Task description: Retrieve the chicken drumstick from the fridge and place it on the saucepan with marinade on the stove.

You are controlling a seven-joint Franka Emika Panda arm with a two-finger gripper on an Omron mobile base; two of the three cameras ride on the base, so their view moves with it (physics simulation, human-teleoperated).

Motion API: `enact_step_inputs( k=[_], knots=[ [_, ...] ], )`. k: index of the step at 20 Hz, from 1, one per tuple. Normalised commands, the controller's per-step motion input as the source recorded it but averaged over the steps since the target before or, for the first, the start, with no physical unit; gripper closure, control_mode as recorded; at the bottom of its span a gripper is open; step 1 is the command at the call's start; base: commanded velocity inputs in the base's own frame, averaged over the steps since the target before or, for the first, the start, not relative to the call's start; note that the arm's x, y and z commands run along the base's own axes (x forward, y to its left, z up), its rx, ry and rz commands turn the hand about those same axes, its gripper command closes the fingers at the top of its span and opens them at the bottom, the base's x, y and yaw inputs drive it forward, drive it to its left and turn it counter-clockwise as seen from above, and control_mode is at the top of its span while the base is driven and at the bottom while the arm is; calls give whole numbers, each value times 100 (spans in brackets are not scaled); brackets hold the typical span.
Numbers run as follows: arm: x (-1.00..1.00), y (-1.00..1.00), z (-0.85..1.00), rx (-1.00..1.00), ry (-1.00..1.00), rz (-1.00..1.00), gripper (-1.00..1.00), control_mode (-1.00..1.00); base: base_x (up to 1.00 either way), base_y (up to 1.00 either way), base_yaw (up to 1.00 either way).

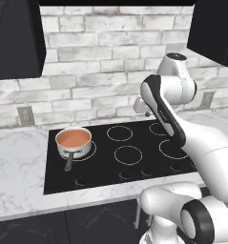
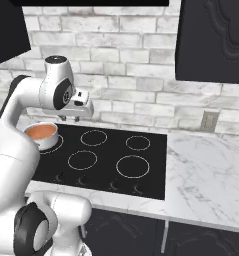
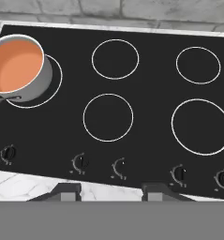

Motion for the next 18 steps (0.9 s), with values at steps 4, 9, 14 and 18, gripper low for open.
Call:
enact_step_inputs(
  k=[4, 9, 14, 18],
  knots=[
    [-57, 0, -2, 0, -8, 0, -100, -100, 0, 0, 0],
    [-98, 0, -18, 0, -5, 0, -100, -100, 0, 0, 0],
    [-74, 0, -12, 0, -2, 0, -100, -100, 0, 0, 0],
    [-48, 0, -1, 0, -3, 0, -100, -100, 0, 0, 0]
  ],
)
